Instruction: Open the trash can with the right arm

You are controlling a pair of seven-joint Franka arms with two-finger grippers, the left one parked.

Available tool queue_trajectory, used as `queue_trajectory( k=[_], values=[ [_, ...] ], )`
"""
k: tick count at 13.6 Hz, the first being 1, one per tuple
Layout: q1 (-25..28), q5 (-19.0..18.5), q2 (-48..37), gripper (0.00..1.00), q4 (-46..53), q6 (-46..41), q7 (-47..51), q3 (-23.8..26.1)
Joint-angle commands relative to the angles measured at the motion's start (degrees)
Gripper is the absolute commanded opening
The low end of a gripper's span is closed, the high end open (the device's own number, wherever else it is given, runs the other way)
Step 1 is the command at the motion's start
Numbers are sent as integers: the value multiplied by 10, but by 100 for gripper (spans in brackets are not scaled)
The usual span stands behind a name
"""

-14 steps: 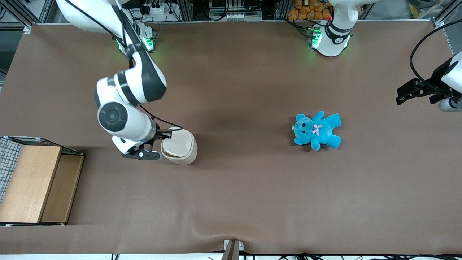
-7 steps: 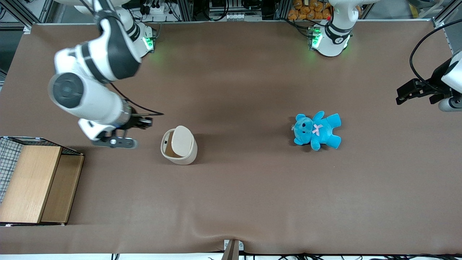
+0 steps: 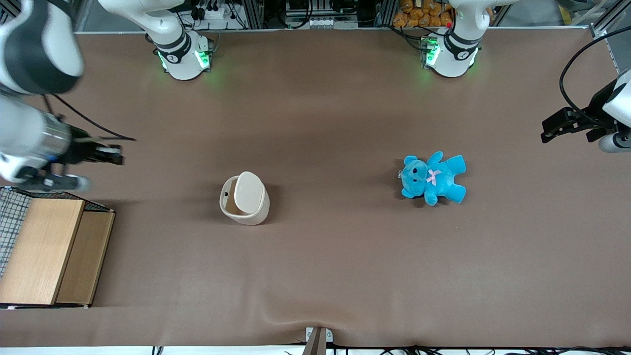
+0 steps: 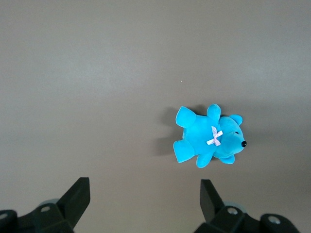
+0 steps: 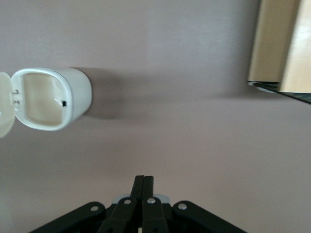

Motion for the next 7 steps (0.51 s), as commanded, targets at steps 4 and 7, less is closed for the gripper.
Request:
queue_trajectory(
  k=[4, 7],
  values=[
    [-88, -22, -83, 18, -8, -51, -92, 16],
    [-87, -50, -88, 100, 30, -92, -62, 22]
  ],
)
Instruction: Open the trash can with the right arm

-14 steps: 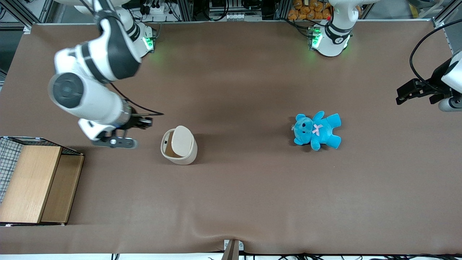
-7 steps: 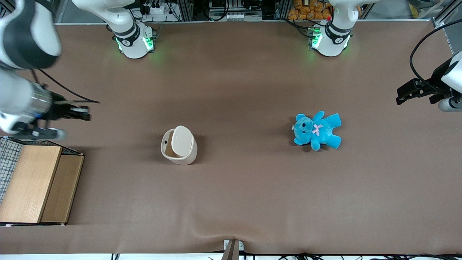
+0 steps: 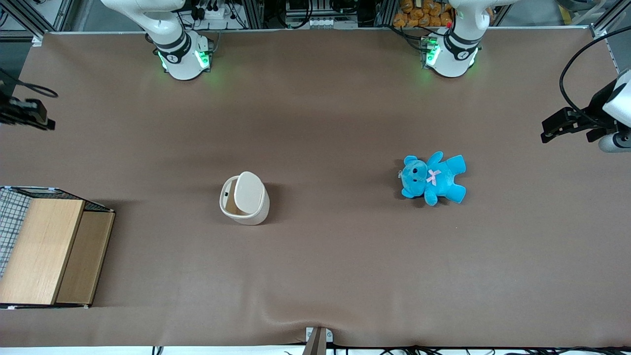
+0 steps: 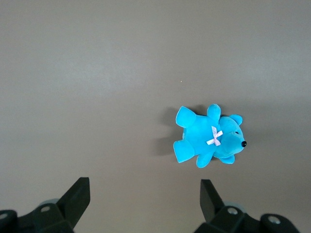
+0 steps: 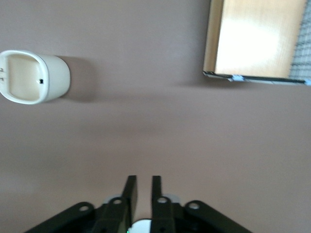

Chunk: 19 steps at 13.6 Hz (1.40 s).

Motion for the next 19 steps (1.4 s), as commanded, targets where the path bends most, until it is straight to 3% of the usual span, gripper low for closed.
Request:
queue_trajectory(
  k=[1, 4, 11, 19],
  values=[
    [-7, -22, -5, 100, 41, -31, 43, 22],
    [-7, -14, -5, 100, 64, -47, 113, 23],
    [-4, -16, -1, 100, 112, -104, 115, 22],
    [-3, -12, 1, 100, 121, -86, 107, 23]
  ],
)
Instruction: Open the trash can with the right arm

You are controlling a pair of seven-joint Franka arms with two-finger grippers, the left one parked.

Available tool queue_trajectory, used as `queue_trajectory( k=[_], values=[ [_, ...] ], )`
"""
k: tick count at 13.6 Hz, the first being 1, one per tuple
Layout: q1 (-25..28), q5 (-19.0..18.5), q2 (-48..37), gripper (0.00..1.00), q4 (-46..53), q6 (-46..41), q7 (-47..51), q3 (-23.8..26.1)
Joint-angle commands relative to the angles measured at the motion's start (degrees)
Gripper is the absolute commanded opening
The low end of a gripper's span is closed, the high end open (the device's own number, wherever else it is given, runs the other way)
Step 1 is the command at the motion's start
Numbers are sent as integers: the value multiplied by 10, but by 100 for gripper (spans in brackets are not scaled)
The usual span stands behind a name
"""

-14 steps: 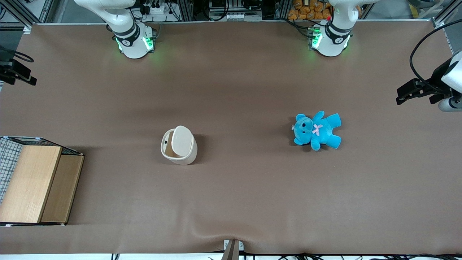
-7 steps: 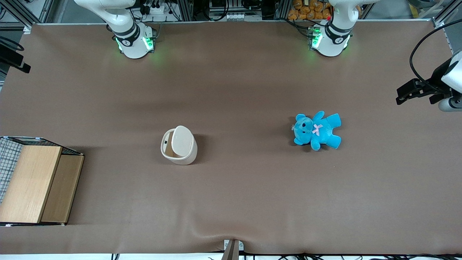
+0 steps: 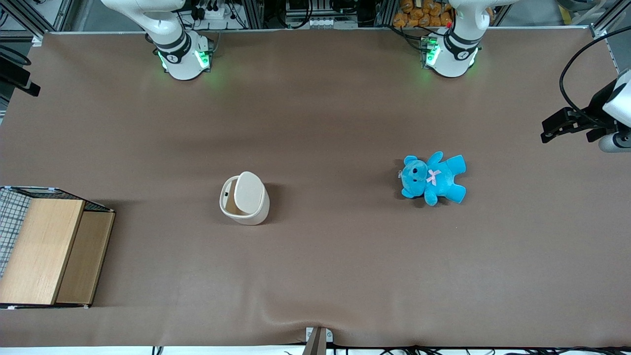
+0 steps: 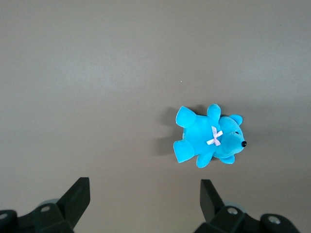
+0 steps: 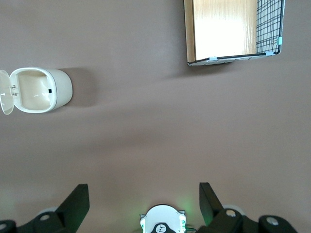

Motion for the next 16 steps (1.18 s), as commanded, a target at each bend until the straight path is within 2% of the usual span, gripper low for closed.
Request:
queue_trajectory(
  k=[1, 16],
  values=[
    [-2, 0, 6, 100, 15, 7, -1, 3],
    [-1, -1, 5, 100, 14, 7, -8, 3]
  ],
)
